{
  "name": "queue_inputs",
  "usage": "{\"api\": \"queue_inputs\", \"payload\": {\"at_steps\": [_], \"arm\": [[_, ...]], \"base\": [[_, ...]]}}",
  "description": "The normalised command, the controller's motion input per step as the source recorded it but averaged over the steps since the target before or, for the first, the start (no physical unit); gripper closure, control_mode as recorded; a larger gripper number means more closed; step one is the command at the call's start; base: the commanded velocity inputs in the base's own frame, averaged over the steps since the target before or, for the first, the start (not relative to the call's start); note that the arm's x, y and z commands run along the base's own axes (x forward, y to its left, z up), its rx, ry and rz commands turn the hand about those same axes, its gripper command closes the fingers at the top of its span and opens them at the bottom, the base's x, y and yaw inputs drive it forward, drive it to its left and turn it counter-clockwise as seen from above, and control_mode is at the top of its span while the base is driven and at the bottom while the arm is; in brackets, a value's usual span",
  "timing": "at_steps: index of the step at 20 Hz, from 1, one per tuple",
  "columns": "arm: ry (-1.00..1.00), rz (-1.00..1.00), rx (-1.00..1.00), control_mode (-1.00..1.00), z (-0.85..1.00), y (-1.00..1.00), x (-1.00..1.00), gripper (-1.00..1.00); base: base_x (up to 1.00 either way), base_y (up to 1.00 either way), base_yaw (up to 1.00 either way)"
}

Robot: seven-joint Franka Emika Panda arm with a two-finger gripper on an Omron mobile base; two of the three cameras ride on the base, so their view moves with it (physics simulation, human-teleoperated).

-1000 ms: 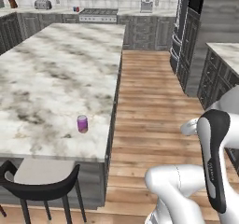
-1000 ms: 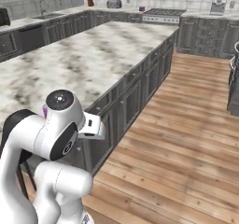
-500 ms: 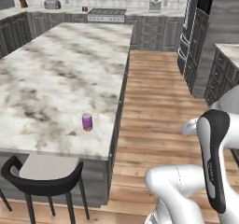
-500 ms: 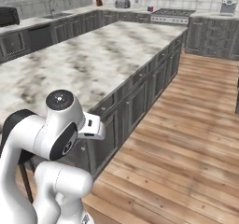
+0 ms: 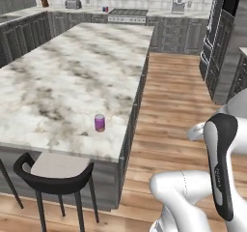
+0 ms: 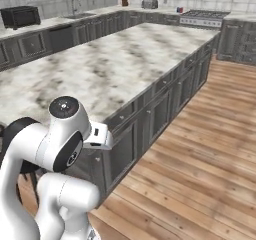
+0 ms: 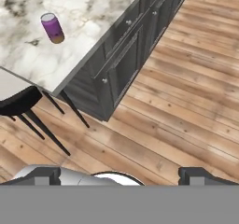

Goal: Four empty soda cans are scattered around the kitchen. Gather all the cans and cluster them next to the stove for recycling.

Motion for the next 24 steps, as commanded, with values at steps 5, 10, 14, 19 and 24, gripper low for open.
{"api": "queue_inputs", "payload": {"at_steps": [5,10,14,19,24], "arm": [[0.0,0.0,0.0,1.0,0.0,0.0,0.0,-1.0],[0.0,0.0,0.0,1.0,0.0,0.0,0.0,-1.0],[0.0,0.0,0.0,1.0,0.0,0.0,0.0,-1.0],[0.0,0.0,0.0,1.0,0.0,0.0,0.0,-1.0],[0.0,0.0,0.0,1.0,0.0,0.0,0.0,-1.0]], "base": [[0.0,0.0,0.21],[0.0,0.0,0.18],[0.0,0.0,0.18],[0.0,0.0,0.17],[0.0,0.0,0.15]]}}
